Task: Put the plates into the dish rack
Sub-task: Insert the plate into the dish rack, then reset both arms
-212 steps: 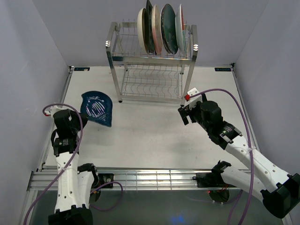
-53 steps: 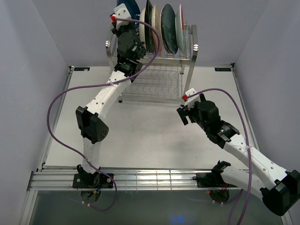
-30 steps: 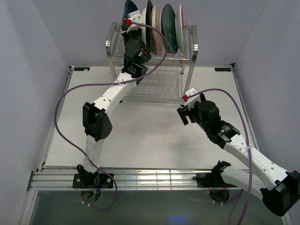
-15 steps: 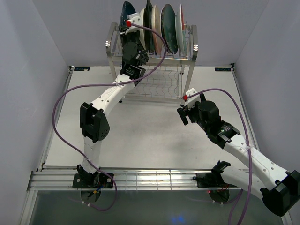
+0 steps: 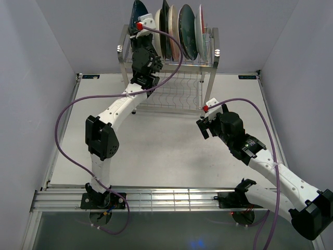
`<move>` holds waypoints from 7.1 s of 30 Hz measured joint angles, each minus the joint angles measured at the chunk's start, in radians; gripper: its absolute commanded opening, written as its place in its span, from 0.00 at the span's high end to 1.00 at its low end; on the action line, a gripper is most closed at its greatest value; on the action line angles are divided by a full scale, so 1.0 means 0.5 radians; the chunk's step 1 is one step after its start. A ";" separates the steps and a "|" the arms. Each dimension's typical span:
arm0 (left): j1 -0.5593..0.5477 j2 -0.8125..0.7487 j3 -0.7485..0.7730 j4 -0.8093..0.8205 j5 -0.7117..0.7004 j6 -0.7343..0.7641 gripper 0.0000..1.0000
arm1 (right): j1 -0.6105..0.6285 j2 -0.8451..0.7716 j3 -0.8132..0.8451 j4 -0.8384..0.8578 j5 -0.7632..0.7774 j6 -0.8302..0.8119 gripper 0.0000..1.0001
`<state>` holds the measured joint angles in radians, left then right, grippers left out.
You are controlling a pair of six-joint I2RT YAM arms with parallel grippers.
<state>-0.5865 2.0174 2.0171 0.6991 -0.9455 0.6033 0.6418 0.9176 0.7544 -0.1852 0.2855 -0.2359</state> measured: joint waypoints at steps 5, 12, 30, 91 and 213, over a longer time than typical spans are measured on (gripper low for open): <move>-0.007 -0.007 -0.068 0.058 -0.002 0.057 1.00 | 0.000 0.000 0.000 0.000 0.000 -0.001 0.10; -0.027 -0.006 -0.092 0.111 -0.001 0.112 1.00 | 0.000 0.000 0.000 0.000 -0.001 -0.001 0.10; -0.099 0.048 -0.061 0.175 -0.101 0.252 0.89 | 0.000 0.000 0.000 0.000 -0.001 -0.001 0.10; 0.835 -0.446 0.375 -1.923 1.637 -2.297 0.18 | 0.000 0.001 0.002 -0.056 -0.055 -0.001 0.10; 0.390 -1.483 -1.206 -1.609 1.488 -2.228 0.07 | -0.005 -0.154 0.001 -0.074 -0.076 -0.085 0.10</move>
<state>-0.3916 1.2758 1.4139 -0.1055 -0.2016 -0.5106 0.6395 0.8406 0.7547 -0.2222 0.2474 -0.2787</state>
